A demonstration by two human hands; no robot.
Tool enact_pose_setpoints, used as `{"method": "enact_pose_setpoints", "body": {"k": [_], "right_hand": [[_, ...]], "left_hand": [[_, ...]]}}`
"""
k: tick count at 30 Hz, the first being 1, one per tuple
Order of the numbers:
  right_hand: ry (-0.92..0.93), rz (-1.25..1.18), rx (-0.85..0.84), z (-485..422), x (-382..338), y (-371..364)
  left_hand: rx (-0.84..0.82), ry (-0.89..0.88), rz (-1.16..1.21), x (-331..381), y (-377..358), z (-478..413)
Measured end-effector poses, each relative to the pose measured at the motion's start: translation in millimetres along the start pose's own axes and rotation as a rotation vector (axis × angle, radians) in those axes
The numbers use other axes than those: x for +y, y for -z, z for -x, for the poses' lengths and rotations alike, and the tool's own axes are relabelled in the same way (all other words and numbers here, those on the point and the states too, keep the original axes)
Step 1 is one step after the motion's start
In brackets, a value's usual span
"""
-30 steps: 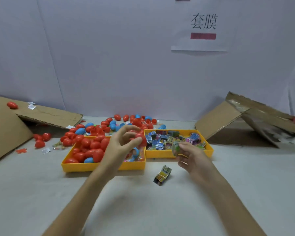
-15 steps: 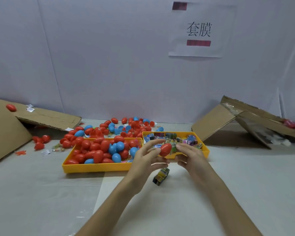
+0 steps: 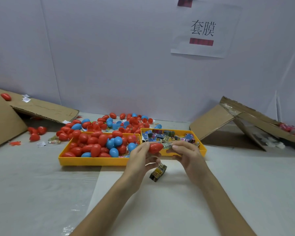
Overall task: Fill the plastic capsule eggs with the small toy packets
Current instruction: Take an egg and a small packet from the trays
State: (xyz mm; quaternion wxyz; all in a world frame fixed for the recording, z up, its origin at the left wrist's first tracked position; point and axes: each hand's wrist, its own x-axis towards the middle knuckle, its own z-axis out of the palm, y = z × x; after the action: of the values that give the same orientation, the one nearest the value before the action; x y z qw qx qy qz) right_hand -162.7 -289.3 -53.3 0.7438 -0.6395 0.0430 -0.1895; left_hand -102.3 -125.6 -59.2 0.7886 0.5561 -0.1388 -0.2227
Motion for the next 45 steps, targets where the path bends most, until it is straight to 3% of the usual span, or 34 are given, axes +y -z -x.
{"method": "enact_pose_setpoints", "body": {"k": [17, 33, 45], "right_hand": [[0.062, 0.102, -0.012, 1.0, 3.5, 0.0], [0.191, 0.201, 0.008, 0.0, 6.3, -1.5], [0.182, 0.277, 0.028, 2.4, 3.0, -6.7]], "left_hand": [[-0.083, -0.032, -0.039, 4.5, 1.5, 6.9], [-0.082, -0.116, -0.099, 2.8, 3.0, 3.1], [-0.059, -0.155, -0.212, -0.5, 6.2, -2.3]]}}
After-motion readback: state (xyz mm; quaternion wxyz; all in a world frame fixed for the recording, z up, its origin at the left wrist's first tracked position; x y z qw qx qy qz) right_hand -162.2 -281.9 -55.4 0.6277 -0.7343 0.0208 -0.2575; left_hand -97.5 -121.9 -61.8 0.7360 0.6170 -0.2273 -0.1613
